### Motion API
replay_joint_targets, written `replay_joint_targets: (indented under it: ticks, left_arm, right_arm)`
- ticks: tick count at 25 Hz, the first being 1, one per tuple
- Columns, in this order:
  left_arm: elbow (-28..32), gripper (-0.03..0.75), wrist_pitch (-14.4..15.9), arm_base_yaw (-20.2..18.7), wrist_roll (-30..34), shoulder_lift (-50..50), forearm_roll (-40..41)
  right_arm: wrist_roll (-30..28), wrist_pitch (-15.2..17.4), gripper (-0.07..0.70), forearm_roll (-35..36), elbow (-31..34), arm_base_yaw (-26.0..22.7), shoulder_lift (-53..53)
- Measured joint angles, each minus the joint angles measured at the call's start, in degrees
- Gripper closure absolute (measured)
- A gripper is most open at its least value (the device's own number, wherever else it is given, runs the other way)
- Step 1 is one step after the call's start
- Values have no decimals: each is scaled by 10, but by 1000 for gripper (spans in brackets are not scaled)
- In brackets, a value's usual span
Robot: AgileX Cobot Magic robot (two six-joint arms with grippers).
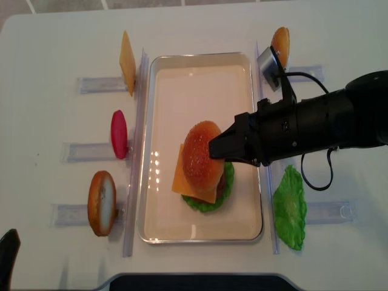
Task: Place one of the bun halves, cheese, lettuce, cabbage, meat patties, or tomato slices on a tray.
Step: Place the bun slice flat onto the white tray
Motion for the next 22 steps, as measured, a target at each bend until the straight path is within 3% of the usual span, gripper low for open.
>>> replay_joint_targets:
  ticks: [7, 22]
  left_arm:
    - [0, 73, 0, 0, 0, 0, 0]
    - [0, 73, 0, 0, 0, 0, 0]
  right_arm:
    - [-39, 20, 433, 37, 0, 7, 47]
    - [-85, 30, 434, 85, 0, 8, 86]
